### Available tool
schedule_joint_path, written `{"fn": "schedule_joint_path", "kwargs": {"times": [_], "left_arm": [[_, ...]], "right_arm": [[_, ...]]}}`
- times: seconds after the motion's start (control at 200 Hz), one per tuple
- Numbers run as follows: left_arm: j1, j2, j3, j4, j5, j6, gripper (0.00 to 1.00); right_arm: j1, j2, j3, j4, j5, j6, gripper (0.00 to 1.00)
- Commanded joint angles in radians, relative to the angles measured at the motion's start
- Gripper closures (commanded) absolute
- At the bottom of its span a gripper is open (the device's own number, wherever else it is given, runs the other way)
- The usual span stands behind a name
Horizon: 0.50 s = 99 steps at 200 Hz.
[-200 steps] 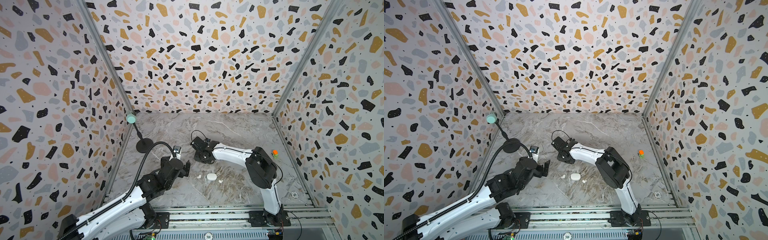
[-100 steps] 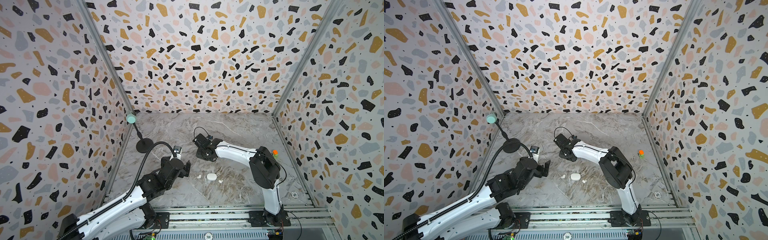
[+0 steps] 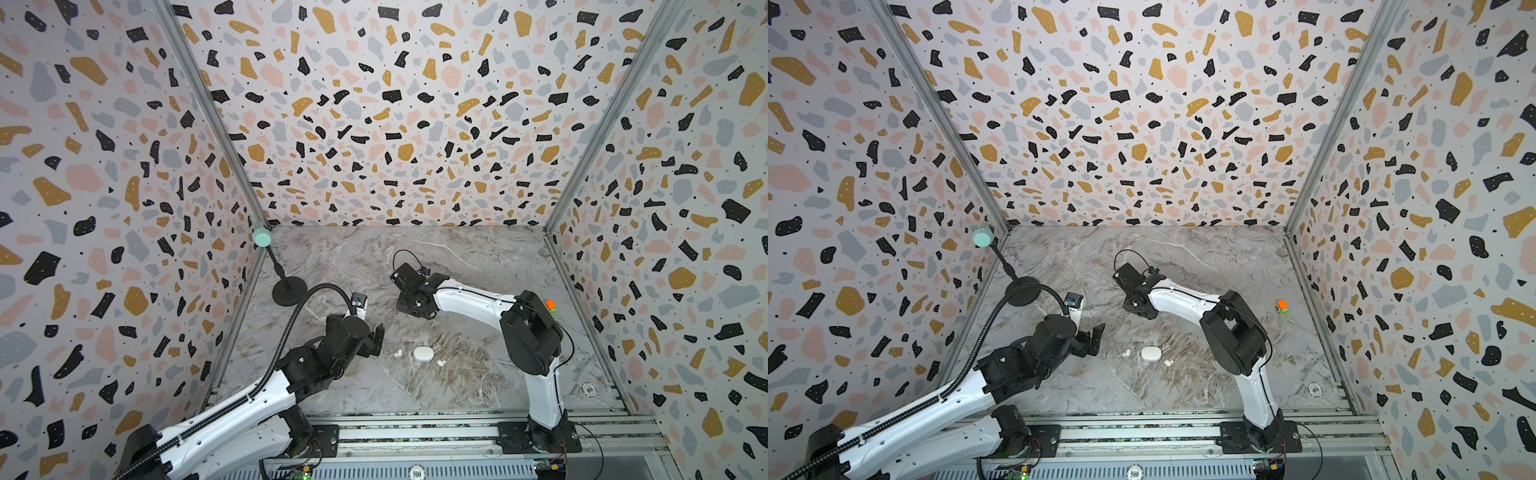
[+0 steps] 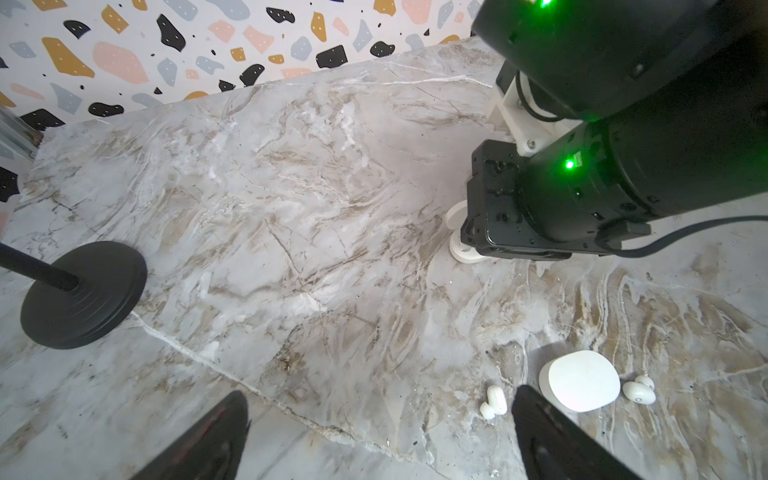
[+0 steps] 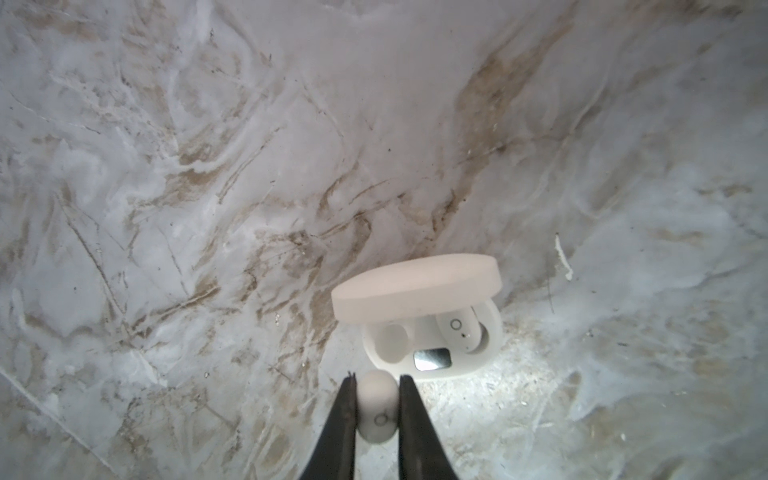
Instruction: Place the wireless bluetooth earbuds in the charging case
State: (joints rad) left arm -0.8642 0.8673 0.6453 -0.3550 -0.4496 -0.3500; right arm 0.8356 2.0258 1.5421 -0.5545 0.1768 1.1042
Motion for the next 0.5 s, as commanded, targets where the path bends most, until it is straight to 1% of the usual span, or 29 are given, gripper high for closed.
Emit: {"fn": "schedule_joint_path", "kwargs": {"times": [0.0, 0.491], "left_arm": [[0.003, 0.005, -0.011, 0.037, 0.026, 0.020, 0.00], [0.004, 0.022, -0.012, 0.039, 0.055, 0.025, 0.00]], "right_arm": [[-0.007, -0.031, 0.013, -0.025, 0.018, -0.014, 0.85], [-0.017, -0.024, 0.017, -0.021, 0.016, -0.023, 0.85]]}}
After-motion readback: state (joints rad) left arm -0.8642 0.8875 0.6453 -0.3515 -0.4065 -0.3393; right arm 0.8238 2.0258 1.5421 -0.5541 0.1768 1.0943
